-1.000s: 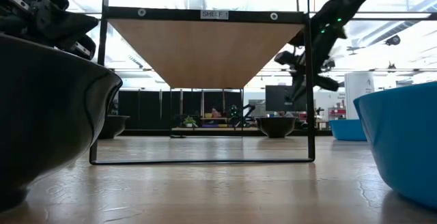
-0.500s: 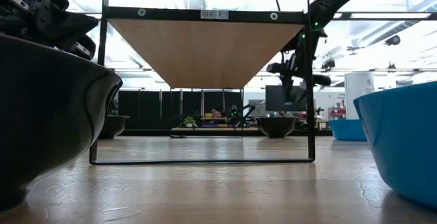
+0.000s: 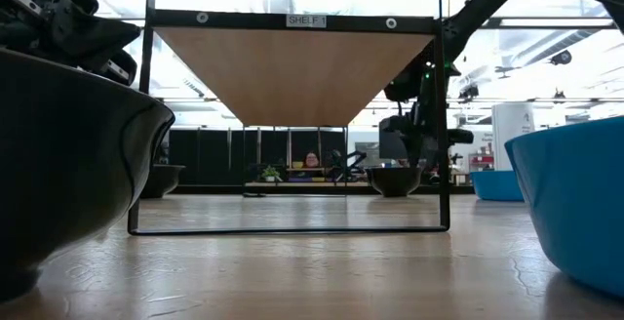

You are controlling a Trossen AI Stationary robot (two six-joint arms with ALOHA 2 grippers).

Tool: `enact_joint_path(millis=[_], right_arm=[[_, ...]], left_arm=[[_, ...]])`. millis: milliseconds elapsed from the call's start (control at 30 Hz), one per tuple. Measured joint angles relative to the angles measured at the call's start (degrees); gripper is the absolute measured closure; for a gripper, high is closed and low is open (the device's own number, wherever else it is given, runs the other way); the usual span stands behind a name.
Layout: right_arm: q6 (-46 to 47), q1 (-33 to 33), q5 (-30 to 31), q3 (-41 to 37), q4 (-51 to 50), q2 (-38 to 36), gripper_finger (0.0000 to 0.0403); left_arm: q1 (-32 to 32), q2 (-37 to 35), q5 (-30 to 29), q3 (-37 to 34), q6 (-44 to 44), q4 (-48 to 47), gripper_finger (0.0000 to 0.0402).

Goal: Pick & Place Mini bowls
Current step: Put the top right white bowl on the shelf

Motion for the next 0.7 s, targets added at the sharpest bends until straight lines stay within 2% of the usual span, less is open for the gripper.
enact_joint_path(millis=[367, 633, 700], right_arm=[[-2.78, -0.26, 1.61, -1.81, 2.54, -0.11, 0.0292], [-6.18, -0.22, 1.23, -1.87, 3.85, -0.18, 0.0379], [-6.18, -0.22, 0.6, -1.84, 4.06, -0.42, 0.0385]], left_arm=[[0.0, 0.0, 0.0, 0.0, 0.0, 0.0, 0.0401], [0.0, 0.0, 0.0, 0.0, 0.0, 0.0, 0.0401], [0.02, 0.0, 0.0, 0.0, 0.0, 0.0, 0.0401]])
